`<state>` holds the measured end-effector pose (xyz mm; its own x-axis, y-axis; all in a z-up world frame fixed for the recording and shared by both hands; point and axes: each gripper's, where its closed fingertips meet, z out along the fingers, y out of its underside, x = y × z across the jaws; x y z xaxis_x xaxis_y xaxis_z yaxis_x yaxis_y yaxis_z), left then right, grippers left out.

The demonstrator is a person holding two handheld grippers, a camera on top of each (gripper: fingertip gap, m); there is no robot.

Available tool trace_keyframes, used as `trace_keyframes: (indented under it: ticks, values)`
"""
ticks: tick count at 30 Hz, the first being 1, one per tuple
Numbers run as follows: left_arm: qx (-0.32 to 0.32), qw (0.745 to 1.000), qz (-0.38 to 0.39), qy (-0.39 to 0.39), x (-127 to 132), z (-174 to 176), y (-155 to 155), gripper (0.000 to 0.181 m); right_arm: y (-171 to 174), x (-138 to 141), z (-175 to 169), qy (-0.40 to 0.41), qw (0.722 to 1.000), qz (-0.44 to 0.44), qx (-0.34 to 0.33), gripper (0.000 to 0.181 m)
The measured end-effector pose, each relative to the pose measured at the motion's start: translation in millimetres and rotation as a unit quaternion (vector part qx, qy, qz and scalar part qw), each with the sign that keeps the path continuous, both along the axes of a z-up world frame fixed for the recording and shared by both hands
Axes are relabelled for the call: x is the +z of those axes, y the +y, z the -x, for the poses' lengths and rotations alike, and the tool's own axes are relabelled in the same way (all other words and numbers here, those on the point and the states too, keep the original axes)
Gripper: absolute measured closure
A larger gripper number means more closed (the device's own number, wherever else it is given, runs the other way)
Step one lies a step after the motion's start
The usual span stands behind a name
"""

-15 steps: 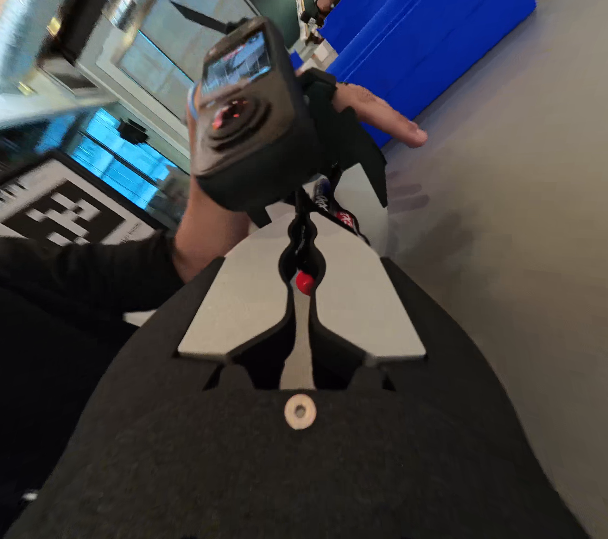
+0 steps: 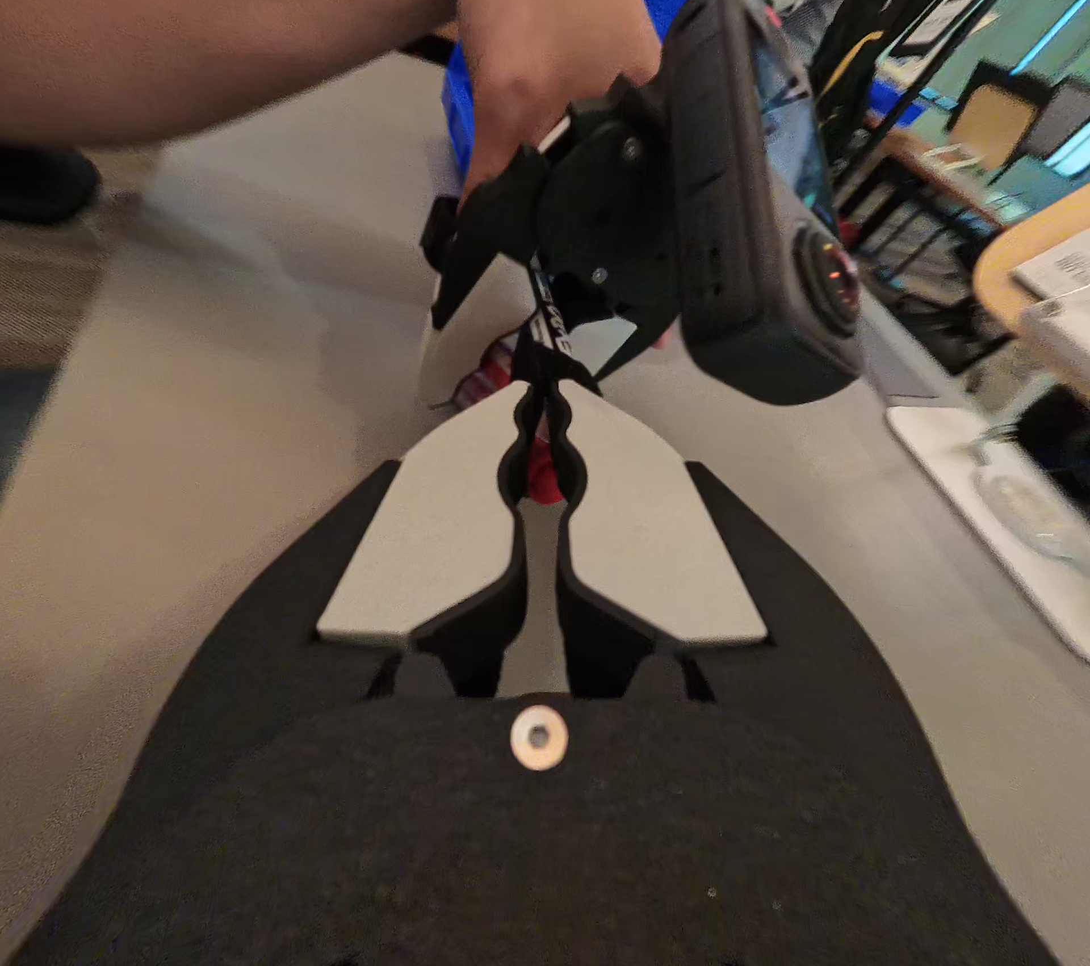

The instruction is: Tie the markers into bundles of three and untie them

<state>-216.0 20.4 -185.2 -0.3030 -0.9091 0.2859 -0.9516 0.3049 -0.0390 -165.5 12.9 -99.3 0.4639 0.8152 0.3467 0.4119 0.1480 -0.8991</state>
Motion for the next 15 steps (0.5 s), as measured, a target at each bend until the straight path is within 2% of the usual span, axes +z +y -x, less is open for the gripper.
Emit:
trace_keyframes:
  ticks: [2, 11, 15]
  values:
    - [0.000, 1.000, -0.001, -0.003, 0.7, -1.0, 1.0, 0.149, 1.3, -1.4, -0.7, -0.013, 1.000, -0.027, -0.010, 0.179]
    - [0.010, 1.000, -0.004, 0.006, -6.5, -4.6, 4.0, 0.150, 12.4, -12.2, -8.8, 0.011, 0.999, 0.033, -0.039, 0.179]
    - [0.025, 1.000, -0.016, 0.008, -7.1, -9.0, 6.8, 0.149, 16.4, -14.9, -12.0, -0.004, 0.997, 0.054, -0.060, 0.179]
